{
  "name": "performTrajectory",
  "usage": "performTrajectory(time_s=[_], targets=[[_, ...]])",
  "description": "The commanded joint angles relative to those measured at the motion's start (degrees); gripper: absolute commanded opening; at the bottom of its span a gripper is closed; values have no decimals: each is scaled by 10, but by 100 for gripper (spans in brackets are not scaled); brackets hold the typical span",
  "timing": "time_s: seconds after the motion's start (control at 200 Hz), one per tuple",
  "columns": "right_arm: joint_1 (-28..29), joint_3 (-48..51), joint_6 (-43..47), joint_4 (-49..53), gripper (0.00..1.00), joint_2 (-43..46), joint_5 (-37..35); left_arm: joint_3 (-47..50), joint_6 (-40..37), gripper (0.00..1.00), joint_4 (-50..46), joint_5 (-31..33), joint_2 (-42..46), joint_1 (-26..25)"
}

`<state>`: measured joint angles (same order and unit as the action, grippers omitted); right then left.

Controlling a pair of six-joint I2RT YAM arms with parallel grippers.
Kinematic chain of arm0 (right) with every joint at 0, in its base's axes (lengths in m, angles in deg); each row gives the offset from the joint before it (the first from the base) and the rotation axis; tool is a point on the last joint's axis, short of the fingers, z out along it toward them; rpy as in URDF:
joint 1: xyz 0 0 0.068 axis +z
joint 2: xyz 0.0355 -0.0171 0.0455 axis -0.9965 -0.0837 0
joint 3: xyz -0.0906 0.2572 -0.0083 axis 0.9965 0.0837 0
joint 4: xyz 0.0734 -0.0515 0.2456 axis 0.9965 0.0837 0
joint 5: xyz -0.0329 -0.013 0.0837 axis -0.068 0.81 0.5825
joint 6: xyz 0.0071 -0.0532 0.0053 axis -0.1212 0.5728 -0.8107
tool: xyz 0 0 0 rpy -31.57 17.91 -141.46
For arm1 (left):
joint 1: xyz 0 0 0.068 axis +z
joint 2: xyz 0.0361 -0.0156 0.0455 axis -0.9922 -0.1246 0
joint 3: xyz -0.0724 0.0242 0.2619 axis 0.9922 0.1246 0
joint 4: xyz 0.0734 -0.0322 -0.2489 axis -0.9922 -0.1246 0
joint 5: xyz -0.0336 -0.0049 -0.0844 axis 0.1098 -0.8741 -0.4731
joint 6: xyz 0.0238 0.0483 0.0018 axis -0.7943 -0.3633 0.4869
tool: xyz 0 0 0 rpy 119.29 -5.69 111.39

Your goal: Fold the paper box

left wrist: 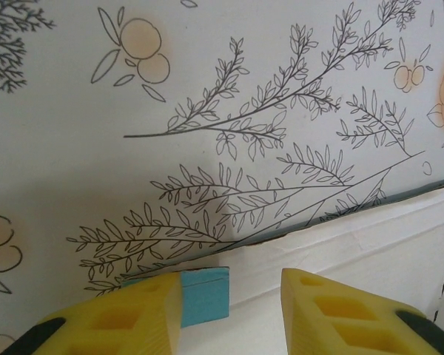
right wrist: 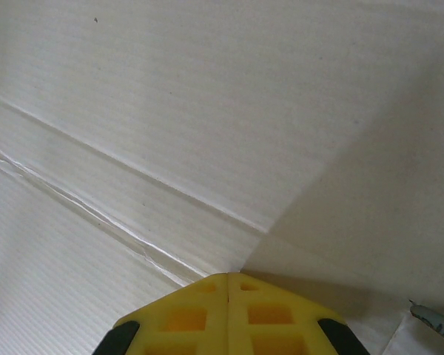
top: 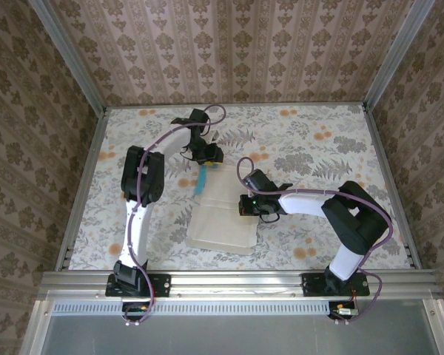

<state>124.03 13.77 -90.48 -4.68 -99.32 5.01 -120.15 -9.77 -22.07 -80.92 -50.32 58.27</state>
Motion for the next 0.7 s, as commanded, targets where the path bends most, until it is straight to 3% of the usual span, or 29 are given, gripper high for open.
performTrajectory(time_s=[0.0,0.405,0.57,0.695], targets=[[-1,14,-5,26,0,-17,-19,-17,-15,39,-42,12,-17,-7],[-1,8,-4,28,0,-19,-20,-38,-35,37,-96,52,-48,-12],[0,11,-8,24,0,-19,-21,-66,-42,37,-125,80,-69,-38],[1,15,-10,23,0,-15,-21,-68,-39,35,-121,72,-68,-40]])
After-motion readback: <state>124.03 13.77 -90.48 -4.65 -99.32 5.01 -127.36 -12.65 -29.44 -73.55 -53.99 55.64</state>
